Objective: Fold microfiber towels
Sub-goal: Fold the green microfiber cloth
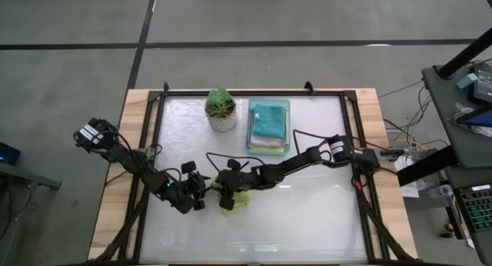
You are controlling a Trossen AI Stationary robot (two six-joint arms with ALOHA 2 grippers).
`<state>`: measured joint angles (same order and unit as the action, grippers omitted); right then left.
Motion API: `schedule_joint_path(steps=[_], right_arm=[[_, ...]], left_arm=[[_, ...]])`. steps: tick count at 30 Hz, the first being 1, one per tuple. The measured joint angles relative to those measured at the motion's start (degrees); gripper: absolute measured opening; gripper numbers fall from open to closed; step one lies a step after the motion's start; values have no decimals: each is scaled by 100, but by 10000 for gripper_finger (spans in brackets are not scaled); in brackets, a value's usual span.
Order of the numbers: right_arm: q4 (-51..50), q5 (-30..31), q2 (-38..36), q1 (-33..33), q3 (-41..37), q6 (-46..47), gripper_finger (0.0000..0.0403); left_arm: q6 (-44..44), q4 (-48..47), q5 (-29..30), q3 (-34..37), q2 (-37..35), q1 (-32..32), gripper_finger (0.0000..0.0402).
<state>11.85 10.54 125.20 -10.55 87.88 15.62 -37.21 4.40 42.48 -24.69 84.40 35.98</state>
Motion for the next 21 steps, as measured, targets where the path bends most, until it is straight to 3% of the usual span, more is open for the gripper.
schedule_joint_path(steps=[21], right_arm=[[-532, -351, -514, -6, -4, 7, 146]], left_arm=[[3, -17, 4, -4, 0, -1, 144]])
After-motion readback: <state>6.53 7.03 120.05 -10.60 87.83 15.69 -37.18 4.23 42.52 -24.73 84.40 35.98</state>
